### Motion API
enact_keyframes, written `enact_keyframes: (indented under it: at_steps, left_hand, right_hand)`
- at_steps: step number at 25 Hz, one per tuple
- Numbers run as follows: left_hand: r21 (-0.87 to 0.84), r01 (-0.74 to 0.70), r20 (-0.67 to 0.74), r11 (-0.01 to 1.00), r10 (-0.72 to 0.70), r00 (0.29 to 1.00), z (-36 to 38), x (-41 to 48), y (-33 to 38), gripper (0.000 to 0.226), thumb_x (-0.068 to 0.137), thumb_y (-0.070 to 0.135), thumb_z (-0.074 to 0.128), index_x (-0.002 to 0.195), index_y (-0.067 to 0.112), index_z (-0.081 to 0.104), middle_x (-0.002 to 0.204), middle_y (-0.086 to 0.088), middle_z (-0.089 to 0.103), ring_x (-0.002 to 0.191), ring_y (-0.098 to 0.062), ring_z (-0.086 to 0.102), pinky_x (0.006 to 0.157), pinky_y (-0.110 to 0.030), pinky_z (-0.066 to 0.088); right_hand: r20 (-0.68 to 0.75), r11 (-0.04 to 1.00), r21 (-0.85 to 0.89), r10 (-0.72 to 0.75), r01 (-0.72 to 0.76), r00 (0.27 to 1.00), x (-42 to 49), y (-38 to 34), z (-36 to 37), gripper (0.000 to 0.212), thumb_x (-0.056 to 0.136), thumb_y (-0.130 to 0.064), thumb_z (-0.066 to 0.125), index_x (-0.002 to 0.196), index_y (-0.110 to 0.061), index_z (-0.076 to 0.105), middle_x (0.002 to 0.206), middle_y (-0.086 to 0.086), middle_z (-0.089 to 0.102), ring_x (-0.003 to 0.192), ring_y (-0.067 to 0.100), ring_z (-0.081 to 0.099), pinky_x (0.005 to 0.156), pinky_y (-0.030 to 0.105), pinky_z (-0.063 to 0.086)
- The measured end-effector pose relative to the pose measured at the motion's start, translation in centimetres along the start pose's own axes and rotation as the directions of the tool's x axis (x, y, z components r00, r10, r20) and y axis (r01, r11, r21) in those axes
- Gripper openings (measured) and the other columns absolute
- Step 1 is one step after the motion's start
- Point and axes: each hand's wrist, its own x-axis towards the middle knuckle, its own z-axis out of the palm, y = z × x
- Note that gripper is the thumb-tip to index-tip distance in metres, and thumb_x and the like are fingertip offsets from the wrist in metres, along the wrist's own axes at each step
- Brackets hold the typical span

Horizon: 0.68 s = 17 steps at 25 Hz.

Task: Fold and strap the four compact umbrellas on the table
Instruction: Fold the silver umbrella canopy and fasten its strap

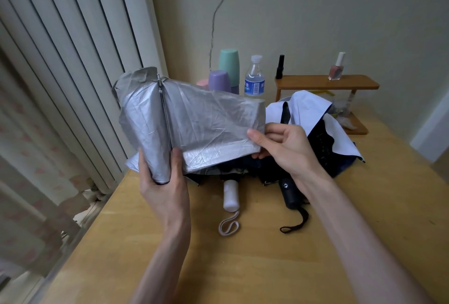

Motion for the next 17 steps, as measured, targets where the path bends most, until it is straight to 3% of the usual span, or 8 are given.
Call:
enact_keyframes:
  at_steps: [5,7,8,10,11,12,14,17]
  left_hand:
    - [0.103,0.014,0.155,0.995,-0.03,0.987,-0.4,0.4,0.4,0.098,0.07,0.071,0.086,0.155,0.05,0.041,0.154,-0.009,0.054,0.138,-0.046,0.053,0.106,-0.071,0.049]
    - [0.154,-0.062,0.308,0.986,0.011,0.951,-0.7,0.6,1.2,0.128,0.055,0.059,0.089,0.163,0.048,0.022,0.168,0.013,0.036,0.151,-0.018,0.041,0.118,-0.043,0.045]
    - [0.148,-0.109,0.387,0.983,0.043,0.921,-0.7,0.7,1.6,0.139,0.049,0.057,0.089,0.167,0.042,0.015,0.168,0.023,0.028,0.153,-0.002,0.033,0.119,-0.026,0.039]
    - [0.143,-0.159,0.488,0.977,0.071,0.87,-0.4,0.4,2.1,0.15,0.049,0.054,0.094,0.169,0.03,0.008,0.155,0.051,0.021,0.142,0.026,0.024,0.107,0.0,0.029]
    - [0.165,-0.159,0.51,0.973,0.054,0.859,-0.3,0.1,2.2,0.148,0.055,0.049,0.098,0.17,0.027,0.006,0.142,0.064,0.02,0.13,0.038,0.023,0.098,0.006,0.028]
    - [0.184,-0.154,0.517,0.971,0.038,0.855,-0.1,-0.3,2.4,0.141,0.065,0.043,0.099,0.17,0.026,0.004,0.13,0.07,0.022,0.12,0.043,0.025,0.092,0.008,0.029]
    - [0.181,-0.177,0.509,0.967,0.062,0.859,-0.1,-1.0,2.9,0.118,0.088,0.041,0.085,0.17,0.032,0.0,0.123,0.068,0.035,0.118,0.034,0.043,0.093,0.0,0.038]
    - [0.18,-0.219,0.504,0.959,0.101,0.858,-0.1,-2.2,4.0,0.091,0.103,0.059,0.054,0.166,0.045,-0.011,0.091,0.043,0.065,0.087,0.003,0.068,0.086,-0.034,0.057]
  right_hand:
    - [0.051,0.994,0.009,-0.107,0.106,0.993,-1.3,-2.8,-0.4,0.01,0.098,-0.012,0.072,0.105,-0.006,0.077,0.097,0.011,0.081,0.085,0.024,0.076,0.075,0.03,0.059]
    - [0.113,0.988,0.027,-0.151,0.149,0.982,-2.0,-4.5,0.2,0.012,0.099,-0.009,0.07,0.107,-0.002,0.076,0.103,0.02,0.077,0.093,0.032,0.073,0.083,0.041,0.056]
    - [0.151,0.985,0.018,-0.175,0.174,0.973,-2.4,-5.6,0.8,0.01,0.099,-0.005,0.068,0.104,0.002,0.075,0.099,0.021,0.076,0.089,0.028,0.071,0.08,0.037,0.056]
    - [0.216,0.968,-0.057,-0.227,0.245,0.95,-2.6,-7.9,2.8,0.009,0.097,-0.001,0.068,0.093,0.006,0.072,0.085,0.013,0.075,0.079,0.014,0.069,0.068,0.029,0.056]
    - [0.235,0.949,-0.119,-0.258,0.291,0.937,-2.3,-8.9,4.1,0.013,0.094,-0.004,0.071,0.088,0.007,0.071,0.081,0.013,0.075,0.076,0.013,0.069,0.065,0.032,0.055]
    - [0.244,0.925,-0.186,-0.282,0.331,0.928,-1.9,-9.8,5.6,0.019,0.091,-0.011,0.071,0.085,0.007,0.071,0.079,0.016,0.075,0.074,0.015,0.069,0.066,0.037,0.055]
    - [0.213,0.904,-0.295,-0.252,0.309,0.944,-0.3,-10.9,8.5,0.026,0.091,-0.022,0.07,0.079,0.0,0.073,0.075,0.013,0.076,0.072,0.023,0.075,0.068,0.04,0.058]
    - [0.156,0.936,-0.333,-0.068,0.117,0.985,2.1,-11.6,11.7,0.027,0.097,-0.019,0.065,0.074,-0.006,0.072,0.07,0.01,0.077,0.06,0.026,0.077,0.056,0.034,0.059]
